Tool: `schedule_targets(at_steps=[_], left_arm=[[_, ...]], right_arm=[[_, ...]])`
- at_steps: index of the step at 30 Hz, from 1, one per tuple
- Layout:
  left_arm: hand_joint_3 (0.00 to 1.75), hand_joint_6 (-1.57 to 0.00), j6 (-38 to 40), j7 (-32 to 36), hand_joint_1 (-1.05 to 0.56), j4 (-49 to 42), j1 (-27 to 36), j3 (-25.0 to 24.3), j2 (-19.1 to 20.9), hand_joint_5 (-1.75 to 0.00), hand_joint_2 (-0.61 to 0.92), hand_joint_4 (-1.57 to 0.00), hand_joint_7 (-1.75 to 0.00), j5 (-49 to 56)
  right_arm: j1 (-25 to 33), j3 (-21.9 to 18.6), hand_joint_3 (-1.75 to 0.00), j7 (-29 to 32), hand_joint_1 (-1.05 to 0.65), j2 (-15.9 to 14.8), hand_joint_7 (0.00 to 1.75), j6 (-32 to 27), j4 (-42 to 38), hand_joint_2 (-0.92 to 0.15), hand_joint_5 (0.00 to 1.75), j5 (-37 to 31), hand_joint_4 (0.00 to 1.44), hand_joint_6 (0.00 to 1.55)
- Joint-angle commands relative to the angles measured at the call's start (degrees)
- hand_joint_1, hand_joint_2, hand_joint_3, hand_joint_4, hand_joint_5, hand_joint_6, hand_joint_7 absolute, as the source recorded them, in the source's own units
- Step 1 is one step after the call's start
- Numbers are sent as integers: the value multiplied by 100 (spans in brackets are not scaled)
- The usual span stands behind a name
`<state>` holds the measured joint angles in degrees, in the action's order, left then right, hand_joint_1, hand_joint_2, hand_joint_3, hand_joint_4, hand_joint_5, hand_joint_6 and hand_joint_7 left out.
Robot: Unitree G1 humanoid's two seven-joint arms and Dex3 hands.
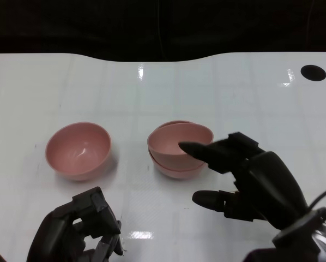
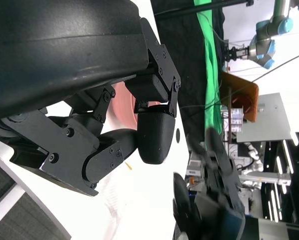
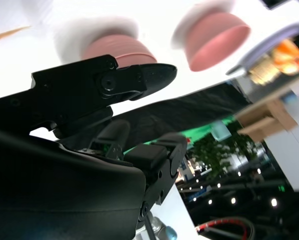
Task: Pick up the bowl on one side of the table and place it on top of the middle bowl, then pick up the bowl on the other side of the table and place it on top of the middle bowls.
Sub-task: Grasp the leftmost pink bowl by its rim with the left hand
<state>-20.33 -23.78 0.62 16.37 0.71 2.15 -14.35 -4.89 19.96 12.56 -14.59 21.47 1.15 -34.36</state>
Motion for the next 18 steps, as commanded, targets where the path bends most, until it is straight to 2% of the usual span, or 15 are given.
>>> schedule_targets(at_steps=[1, 4, 6, 8, 9, 12, 14, 16, 18], left_arm=[[101, -74, 19, -9, -15, 35, 17, -48, 78, -174, 66, -78, -154, -63], [110, -74, 80, -1, -13, 122, 33, -55, 89, -174, 62, -78, -154, -90], [113, -73, 50, -16, -13, 107, 22, -64, 105, -174, 61, -78, -155, -82], [115, -73, 7, -41, -13, 52, 8, -85, 128, -175, 61, -78, -156, -79], [115, -73, -4, -47, -13, 32, 3, -93, 133, -175, 61, -78, -156, -81], [115, -73, -43, -55, -13, 13, 7, -102, 128, -175, 60, -78, -156, -72], [115, -73, -85, -55, -13, 11, 17, -104, 120, -175, 61, -79, -157, -58], [116, -73, -133, -61, -13, 12, 27, -91, 106, -175, 61, -79, -157, -48], [118, -73, -254, -77, -10, -21, 22, -88, 89, -175, 62, -80, -157, -41]], right_arm=[[251, -238, -9, -113, -30, -15, 31, 373, 97, -92, 102, 594, 61, 78], [370, -368, -19, -285, -20, -70, 40, 733, 48, -89, 107, 983, 65, 85], [414, -441, -65, -346, -15, -80, 50, 1017, -78, -66, 105, 1177, 69, 84], [522, -528, -94, -435, -12, -100, 53, 1289, -224, -53, 102, 1403, 73, 88], [567, -565, -102, -488, -10, -97, 53, 1361, -265, -49, 101, 1493, 74, 90], [705, -661, -111, -685, -9, -118, 54, 1481, -295, -46, 100, 1712, 77, 93], [866, -740, -111, -886, -9, -176, 57, 1549, -258, -51, 106, 1912, 81, 99], [1011, -815, -115, -1064, -8, -235, 65, 1646, -235, -53, 120, 2097, 83, 103], [1120, -872, -126, -1204, -6, -262, 86, 1745, -236, -49, 137, 2254, 81, 98]])
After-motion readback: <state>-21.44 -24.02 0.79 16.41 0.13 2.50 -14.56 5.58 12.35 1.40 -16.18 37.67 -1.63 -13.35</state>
